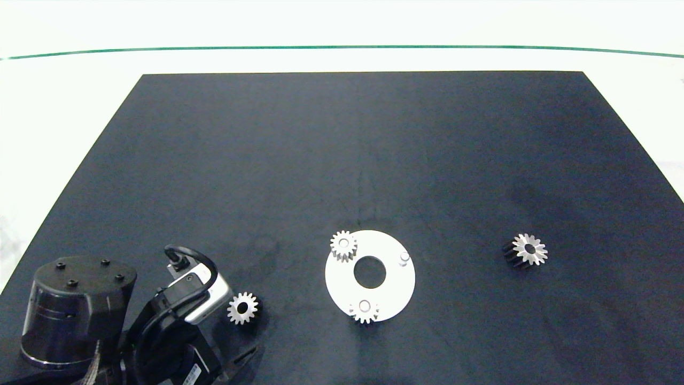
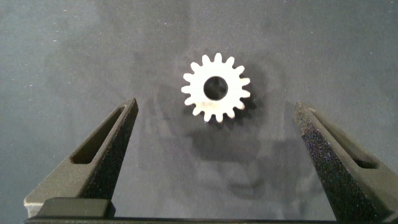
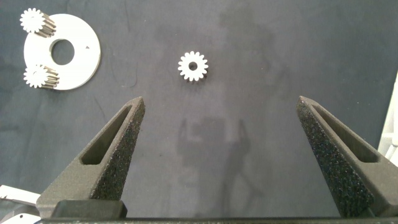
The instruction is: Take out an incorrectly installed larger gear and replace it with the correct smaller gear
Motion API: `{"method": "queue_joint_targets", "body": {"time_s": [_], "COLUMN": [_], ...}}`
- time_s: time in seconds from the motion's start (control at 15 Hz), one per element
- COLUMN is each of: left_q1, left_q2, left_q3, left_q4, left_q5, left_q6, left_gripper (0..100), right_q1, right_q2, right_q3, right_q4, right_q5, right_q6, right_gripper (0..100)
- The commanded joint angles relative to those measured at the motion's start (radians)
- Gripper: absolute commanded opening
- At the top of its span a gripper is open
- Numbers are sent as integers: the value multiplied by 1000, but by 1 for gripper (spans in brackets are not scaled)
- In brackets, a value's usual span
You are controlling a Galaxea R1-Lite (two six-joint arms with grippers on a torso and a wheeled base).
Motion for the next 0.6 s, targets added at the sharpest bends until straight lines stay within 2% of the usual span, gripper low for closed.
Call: {"method": "queue_joint_targets", "body": {"time_s": [0.07, 0.2, 0.6], "left_q1": [0, -1, 0], "left_q2": [35, 55, 109], "left_q3": [-13, -26, -57], "left_q4": [-2, -4, -23], "left_q5": [1, 1, 2], "left_q6": [-8, -26, -32], "left_gripper": [100, 100, 100], "right_q1": [0, 0, -1], "right_q2": [2, 2, -1], "right_q3": [13, 16, 22], "right_q4": [2, 2, 1], "right_q5": [2, 9, 13], "right_q6": [-1, -1, -1], "right_gripper": [100, 100, 100]}}
